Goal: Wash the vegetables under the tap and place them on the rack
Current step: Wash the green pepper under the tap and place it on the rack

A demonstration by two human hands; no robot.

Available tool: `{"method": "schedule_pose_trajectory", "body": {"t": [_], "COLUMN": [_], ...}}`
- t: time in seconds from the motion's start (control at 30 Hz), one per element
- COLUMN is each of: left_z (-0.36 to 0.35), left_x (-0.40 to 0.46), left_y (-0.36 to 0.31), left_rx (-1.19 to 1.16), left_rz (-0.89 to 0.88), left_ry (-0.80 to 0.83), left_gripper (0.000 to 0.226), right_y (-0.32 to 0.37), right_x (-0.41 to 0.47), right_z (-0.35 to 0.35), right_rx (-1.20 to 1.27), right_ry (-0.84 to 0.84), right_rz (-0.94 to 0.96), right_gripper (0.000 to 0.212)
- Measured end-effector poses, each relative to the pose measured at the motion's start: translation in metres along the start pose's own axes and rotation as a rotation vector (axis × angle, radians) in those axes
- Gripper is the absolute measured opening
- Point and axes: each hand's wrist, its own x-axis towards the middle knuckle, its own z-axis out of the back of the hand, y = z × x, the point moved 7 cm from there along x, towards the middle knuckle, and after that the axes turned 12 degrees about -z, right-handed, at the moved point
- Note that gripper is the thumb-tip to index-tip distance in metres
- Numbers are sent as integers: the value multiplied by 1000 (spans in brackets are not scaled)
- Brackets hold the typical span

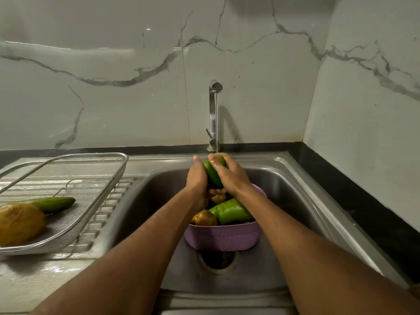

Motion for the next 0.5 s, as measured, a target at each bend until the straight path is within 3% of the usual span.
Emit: {"method": "schedule_pose_trajectory", "body": {"t": [0.07, 0.17, 0.3, 0.37, 0.5], "left_z": [-2, -11, -11, -7, 0], "left_x": [6, 1, 1, 2, 10], "left_y": [-3, -4, 1, -3, 3], "left_rx": [116, 287, 384, 368, 267], "left_rz": [-104, -255, -303, -288, -171], "left_ry": [68, 197, 177, 112, 55], "left_gripper": [65, 59, 81, 83, 65], "right_y": [3, -6, -21, -20, -15], "right_x": [-1, 1, -2, -4, -3], "right_z": [5, 9, 3, 2, -4], "right_rx": [-106, -64, 99, 2, -176], "right_ry": [-90, -231, -173, -177, -139], "right_rz": [42, -160, -400, -361, -262], "right_gripper": [48, 64, 71, 72, 66]}}
